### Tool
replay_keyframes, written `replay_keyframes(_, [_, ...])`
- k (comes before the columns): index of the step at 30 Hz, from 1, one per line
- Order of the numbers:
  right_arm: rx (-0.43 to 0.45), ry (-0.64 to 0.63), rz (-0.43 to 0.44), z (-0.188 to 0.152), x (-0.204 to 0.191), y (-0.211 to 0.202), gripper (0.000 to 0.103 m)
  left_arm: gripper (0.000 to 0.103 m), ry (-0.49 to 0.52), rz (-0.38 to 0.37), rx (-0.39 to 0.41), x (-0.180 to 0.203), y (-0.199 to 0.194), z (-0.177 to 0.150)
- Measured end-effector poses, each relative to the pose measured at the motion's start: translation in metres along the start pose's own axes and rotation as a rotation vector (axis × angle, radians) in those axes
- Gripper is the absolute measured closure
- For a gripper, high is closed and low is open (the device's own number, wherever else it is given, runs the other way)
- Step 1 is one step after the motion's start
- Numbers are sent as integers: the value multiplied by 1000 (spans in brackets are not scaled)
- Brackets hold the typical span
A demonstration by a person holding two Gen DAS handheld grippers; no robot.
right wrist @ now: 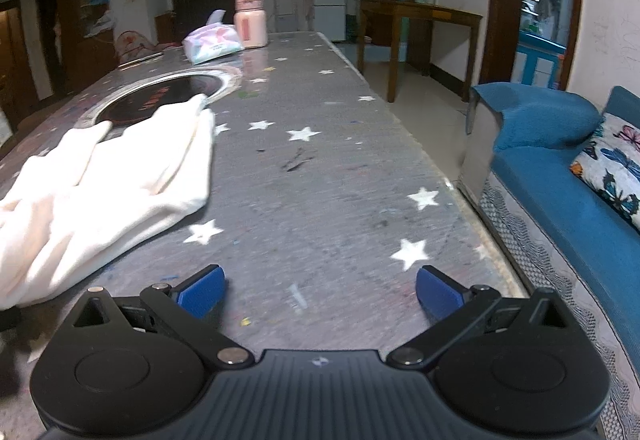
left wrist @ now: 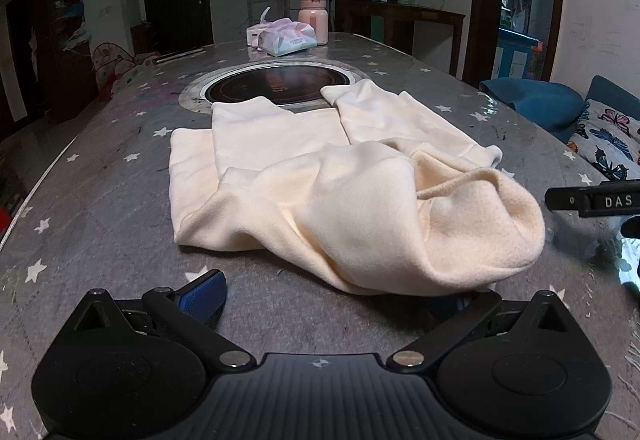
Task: Fold clothes
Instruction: 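Move both grippers toward the crumpled cream sweatshirt on the table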
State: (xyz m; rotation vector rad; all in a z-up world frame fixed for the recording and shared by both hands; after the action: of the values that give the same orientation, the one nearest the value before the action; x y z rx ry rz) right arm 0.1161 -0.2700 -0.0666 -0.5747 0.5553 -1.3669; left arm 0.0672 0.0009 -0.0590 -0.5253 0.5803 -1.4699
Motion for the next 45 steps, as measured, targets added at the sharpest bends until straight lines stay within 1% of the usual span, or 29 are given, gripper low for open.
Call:
replay_keyframes(5, [26,-38,15,-5,-18,-9,0,0,-11,15,2,-3,-1,-9])
replay_keyframes(7, [26,-36,36,-6,-22,-14,0,0,-21,23,0,-4,-4,-12])
replay_keyframes(9, [27,-47,55,-8,-31,-22,0,0,-57,35,-15,-16,-14,-13])
replay_keyframes(14, [47,-76,93,-9,-50,-39,0,0,-103,52,-33,-25,-17,-16])
replay_keyframes(21, [37,-91,122,-12,-61,-46,0,0,-150,85,-52,-35,-22,-18])
replay_keyframes(26, [34,-94,132,-15,-64,-50,0,0,-160,99,-58,-37,-25,-19])
replay_keyframes(45, [45,-135,181,-14,-86,-56,0,0,-181,107,-63,-40,-29,-18])
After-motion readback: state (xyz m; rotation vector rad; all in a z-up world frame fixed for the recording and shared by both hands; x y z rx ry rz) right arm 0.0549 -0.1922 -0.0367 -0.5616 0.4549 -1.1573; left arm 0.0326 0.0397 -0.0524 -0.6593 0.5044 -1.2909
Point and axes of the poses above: each gripper's, at about its wrist camera, not at the fingertips, and y roughly the way its jaws point, x to its right, z to its top, the point moved 9 cm from there along y, roughly the way its jaws point, and after that the axes turned 1 degree about z, right-handed, at the moved point
